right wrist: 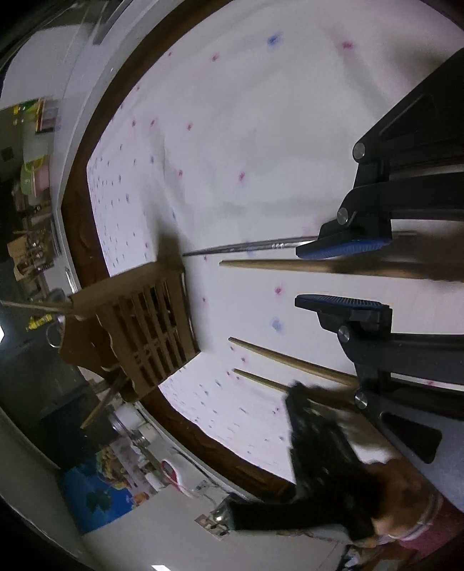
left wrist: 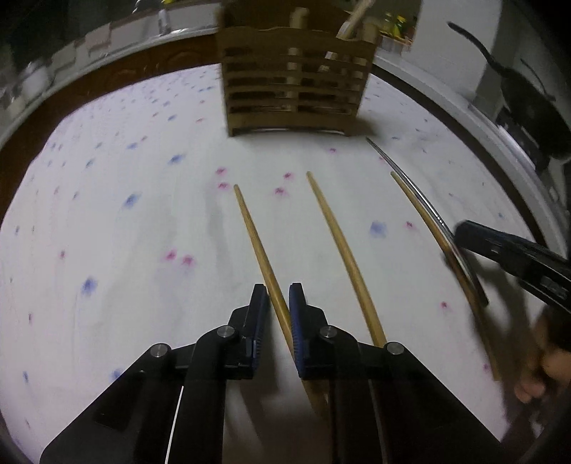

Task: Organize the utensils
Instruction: 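Grasp a wooden chopstick with the left tool while the right tool grasps another, lift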

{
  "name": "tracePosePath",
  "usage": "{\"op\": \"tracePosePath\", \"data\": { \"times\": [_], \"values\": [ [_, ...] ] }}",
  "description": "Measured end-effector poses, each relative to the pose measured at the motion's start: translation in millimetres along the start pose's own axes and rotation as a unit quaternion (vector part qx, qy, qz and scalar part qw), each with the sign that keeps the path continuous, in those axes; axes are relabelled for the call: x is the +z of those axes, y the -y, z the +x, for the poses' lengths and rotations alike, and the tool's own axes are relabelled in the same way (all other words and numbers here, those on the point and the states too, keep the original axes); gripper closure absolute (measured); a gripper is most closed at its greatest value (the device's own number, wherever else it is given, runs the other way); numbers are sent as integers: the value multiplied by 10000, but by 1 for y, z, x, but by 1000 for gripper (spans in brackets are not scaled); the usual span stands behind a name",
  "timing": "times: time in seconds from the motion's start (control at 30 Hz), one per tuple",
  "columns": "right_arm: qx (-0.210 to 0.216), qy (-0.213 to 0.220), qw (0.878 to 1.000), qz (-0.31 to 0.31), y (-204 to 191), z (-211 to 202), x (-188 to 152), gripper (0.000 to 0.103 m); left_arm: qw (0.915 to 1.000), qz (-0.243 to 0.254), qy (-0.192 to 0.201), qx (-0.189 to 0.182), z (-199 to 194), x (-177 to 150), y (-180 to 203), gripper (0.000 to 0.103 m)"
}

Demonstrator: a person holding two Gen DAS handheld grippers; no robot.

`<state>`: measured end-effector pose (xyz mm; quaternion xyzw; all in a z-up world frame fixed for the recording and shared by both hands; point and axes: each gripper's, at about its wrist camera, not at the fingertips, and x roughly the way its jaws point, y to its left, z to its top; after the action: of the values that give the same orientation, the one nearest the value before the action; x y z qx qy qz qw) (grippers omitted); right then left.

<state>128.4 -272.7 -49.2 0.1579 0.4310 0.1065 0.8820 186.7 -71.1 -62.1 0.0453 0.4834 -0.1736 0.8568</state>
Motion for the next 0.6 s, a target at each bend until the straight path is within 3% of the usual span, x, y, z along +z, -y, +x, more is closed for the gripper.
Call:
{"op": "tracePosePath", "data": {
  "times": [0.17, 0.43, 0.6],
  "values": [
    [-211, -281, 9991, -255, -6, 29, 17, 80, 9993, -368, 18, -5, 0, 10, -7, 68],
    [-429, -480, 9968, -468, -6, 57, 37, 80, 9987, -476, -85, 131, 10, 31, -17, 68],
    [-523, -472, 9957, -598, -11, 66, 43, 79, 9992, -244, -26, 305, 20, 41, -9, 82]
  ]
}}
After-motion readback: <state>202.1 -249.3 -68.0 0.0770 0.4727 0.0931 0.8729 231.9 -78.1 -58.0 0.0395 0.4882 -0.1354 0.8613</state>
